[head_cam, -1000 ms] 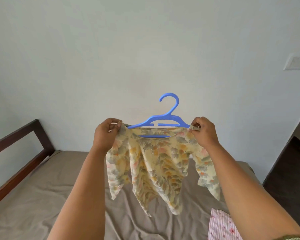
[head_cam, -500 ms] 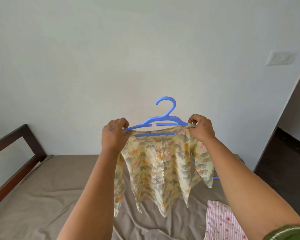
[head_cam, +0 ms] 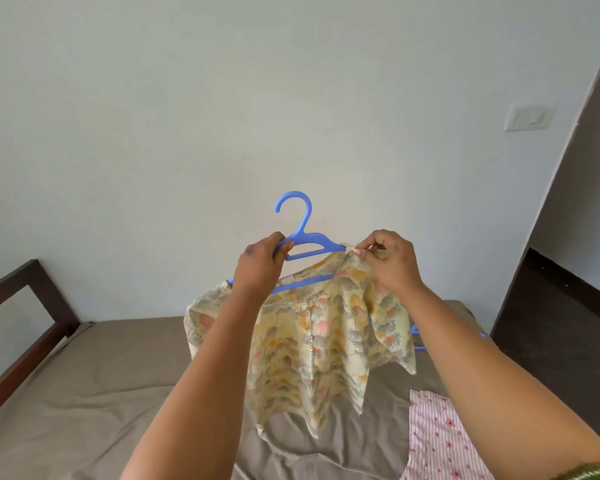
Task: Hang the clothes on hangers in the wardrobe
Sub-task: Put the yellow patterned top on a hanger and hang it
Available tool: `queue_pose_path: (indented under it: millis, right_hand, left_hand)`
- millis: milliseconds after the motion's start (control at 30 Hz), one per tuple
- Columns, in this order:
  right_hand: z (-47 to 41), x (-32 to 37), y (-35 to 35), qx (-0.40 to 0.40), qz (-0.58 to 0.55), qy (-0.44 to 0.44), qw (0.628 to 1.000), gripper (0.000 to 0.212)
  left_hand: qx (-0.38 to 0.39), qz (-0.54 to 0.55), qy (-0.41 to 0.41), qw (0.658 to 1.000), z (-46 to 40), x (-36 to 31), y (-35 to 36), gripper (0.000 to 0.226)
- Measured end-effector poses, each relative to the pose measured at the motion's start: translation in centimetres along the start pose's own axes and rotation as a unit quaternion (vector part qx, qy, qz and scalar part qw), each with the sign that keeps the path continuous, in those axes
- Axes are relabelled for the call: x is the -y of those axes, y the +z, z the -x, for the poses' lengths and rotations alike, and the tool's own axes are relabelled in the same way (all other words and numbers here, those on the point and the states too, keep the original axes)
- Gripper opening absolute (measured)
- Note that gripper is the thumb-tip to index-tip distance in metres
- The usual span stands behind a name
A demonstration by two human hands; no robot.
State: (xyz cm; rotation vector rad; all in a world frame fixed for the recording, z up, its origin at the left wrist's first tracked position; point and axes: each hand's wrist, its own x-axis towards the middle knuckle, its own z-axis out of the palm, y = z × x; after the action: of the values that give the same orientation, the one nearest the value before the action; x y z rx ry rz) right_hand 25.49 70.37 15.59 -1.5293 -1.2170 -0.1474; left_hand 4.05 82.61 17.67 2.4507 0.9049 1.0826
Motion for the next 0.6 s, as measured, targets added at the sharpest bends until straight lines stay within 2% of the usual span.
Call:
queue_pose_path:
  millis: [33,67,100,133,167,233,300,400,467,600]
  right_hand:
    - [0.7,0.2,0.6,-0.008,0.016,-0.023,1.0,0.009]
    - [1.2,0.3,1.0,0.02,0.037,-0.026,0.999,0.007]
    - [1.7,0.3,1.4,0.082,0.077,-0.016,0.994,0.009]
    - [2.3,0.2,1.6,0.145,0.138,0.001,0.98,0.018]
    - [2.7,0.0,1.6,0.173,0.186,0.007,0.967,0.03]
    - [3.1,0.0,1.2,0.109,0.181,0.009,0.977,0.045]
    - [3.1,0.6,0.3,0.04,0.159,0.014,0.986,0.045]
    - [2.6,1.2,-1.1,0.104,0.212,0.018,0.972,0.044]
    - [2.9,1.6,-1.8,0.154,0.234,0.006,0.96,0.034]
    - [4.4,3.0,-2.6,0.158,0.235,-0.019,0.959,0.013]
  left_hand:
    - [-0.007,0.001,-0.002,1.0,0.2,0.0,-0.1,0.03]
    - [-0.012,0.007,-0.004,1.0,0.3,0.2,-0.2,0.03]
    - [-0.012,0.013,-0.007,1.0,0.5,0.4,-0.5,0.03]
    - [-0.012,0.02,-0.009,1.0,0.6,0.7,-0.7,0.03]
    - [-0.011,0.029,-0.007,1.0,0.7,1.0,-1.0,0.031]
    - [-0.002,0.054,0.009,0.999,1.0,1.7,-1.6,0.032]
    - [0.003,0.067,0.037,0.997,1.3,2.1,-2.0,0.032]
    - [0.004,0.082,0.073,0.994,1.8,2.1,-2.2,0.033]
    - [-0.001,0.086,0.09,0.992,2.1,1.9,-2.0,0.033]
    - [0.006,0.102,0.119,0.988,3.1,0.8,-1.5,0.033]
